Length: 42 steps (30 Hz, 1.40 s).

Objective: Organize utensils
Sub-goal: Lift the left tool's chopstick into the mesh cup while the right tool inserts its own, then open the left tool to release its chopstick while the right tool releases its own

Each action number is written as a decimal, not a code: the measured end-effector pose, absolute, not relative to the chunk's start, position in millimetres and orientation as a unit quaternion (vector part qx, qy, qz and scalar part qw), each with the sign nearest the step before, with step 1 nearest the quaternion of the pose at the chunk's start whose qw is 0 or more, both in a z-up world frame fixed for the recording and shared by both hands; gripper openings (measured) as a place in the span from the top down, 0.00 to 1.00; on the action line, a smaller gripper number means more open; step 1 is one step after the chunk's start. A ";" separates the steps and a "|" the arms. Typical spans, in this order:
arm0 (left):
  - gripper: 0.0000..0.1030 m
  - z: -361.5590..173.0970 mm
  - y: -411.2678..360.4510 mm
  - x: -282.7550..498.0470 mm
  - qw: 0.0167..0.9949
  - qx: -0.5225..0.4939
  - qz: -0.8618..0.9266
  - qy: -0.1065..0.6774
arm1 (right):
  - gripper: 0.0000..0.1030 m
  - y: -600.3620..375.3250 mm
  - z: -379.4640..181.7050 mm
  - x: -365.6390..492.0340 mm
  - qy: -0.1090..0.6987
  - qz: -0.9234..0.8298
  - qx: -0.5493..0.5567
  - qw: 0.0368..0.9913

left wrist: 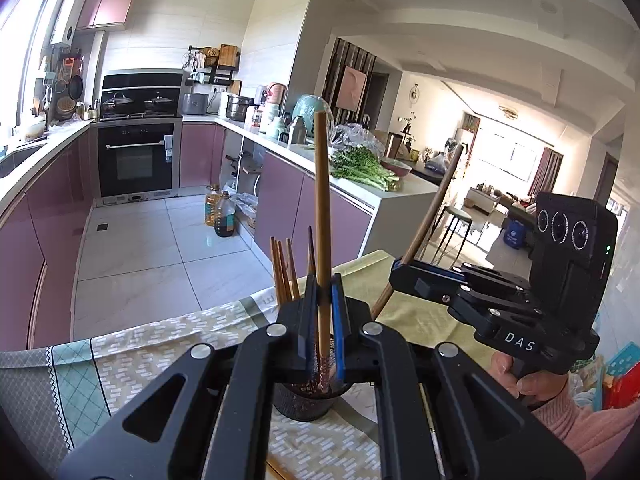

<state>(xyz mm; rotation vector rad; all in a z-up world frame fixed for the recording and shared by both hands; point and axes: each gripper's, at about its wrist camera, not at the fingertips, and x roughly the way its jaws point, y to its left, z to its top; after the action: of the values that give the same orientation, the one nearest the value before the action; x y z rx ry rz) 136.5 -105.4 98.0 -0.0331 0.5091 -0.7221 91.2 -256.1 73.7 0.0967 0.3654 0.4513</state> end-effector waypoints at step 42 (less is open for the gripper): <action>0.70 6.2 -107.4 163.8 0.901 0.038 -0.286 0.324 | 0.81 -242.1 6.0 127.9 0.296 0.206 0.060 0.931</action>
<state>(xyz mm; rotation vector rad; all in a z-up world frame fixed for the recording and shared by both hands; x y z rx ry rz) 163.8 -107.4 6.2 0.0782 0.6712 -0.5921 127.9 -242.1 6.0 0.1224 0.6066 0.4217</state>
